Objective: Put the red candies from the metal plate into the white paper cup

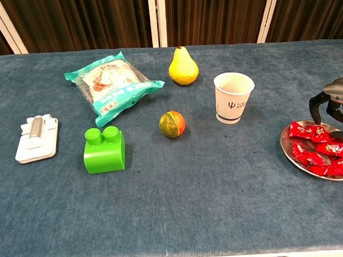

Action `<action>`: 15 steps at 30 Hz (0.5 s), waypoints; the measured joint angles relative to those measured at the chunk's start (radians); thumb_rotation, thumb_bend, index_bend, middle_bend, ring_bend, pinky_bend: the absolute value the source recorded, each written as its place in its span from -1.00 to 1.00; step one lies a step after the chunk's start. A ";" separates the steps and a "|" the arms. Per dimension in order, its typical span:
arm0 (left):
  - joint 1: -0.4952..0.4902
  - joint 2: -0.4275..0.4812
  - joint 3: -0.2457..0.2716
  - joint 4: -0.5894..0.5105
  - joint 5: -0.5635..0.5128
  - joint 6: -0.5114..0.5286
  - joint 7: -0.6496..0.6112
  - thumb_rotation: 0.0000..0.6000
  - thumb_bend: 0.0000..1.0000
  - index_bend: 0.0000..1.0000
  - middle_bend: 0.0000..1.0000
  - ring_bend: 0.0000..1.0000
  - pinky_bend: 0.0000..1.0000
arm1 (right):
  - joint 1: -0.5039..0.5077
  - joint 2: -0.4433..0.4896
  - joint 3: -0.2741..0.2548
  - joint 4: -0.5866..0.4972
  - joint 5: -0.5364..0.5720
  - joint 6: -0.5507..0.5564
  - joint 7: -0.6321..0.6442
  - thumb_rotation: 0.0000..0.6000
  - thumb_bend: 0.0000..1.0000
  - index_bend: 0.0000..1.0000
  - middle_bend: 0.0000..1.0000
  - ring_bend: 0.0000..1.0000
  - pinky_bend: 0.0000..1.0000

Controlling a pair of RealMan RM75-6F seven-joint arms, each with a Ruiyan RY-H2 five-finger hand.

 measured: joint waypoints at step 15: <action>0.009 0.001 0.001 0.007 -0.008 0.004 -0.010 1.00 -1.00 -1.00 -0.93 -1.00 -1.00 | 0.024 -0.032 -0.001 0.031 -0.011 -0.045 -0.016 1.00 -0.07 0.05 0.69 1.00 1.00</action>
